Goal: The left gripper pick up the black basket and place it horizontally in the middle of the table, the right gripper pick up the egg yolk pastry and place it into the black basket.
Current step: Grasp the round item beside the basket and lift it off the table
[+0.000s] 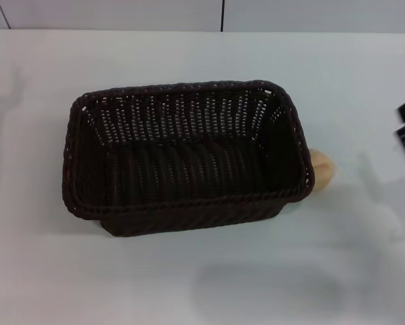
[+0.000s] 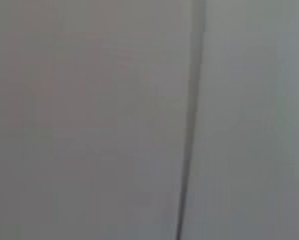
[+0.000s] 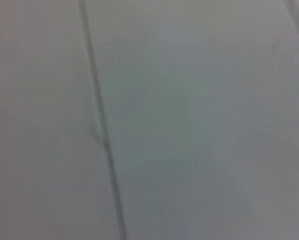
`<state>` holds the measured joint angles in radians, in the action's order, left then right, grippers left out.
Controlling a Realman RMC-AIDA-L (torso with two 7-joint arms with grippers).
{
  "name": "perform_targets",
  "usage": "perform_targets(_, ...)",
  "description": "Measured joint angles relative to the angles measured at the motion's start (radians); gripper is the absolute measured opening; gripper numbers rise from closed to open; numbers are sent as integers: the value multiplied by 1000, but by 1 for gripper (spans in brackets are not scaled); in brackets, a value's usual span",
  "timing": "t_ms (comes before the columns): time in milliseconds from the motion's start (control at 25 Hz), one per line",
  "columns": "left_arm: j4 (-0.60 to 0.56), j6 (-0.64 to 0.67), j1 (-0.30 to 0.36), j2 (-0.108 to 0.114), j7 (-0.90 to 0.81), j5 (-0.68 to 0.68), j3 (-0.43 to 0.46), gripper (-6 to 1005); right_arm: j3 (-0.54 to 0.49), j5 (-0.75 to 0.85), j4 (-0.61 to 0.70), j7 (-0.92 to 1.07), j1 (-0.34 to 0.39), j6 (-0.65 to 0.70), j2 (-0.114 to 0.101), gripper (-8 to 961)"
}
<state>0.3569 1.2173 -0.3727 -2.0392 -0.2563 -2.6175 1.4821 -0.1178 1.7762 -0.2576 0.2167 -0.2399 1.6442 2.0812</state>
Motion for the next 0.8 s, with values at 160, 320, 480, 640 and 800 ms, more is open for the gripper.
perform_targets(160,-112,6,-1,-9,-108,-10,27,819,33,0,-1,-12,-20,-100,3,771)
perform_targets(320,-111,8,28,-19,0,-13,22,819,35,0,-1,-13,-47,-199,2,770)
perform_targets(480,-119,4,32,-20,47,-14,17,819,59,0,-2,-14,-81,-280,0,768)
perform_targets(640,-122,-5,28,-21,73,-15,16,819,78,8,-3,-14,-114,-361,0,766)
perform_targets(800,-122,-11,22,-23,90,-16,16,819,79,29,-12,-14,-138,-438,1,764)
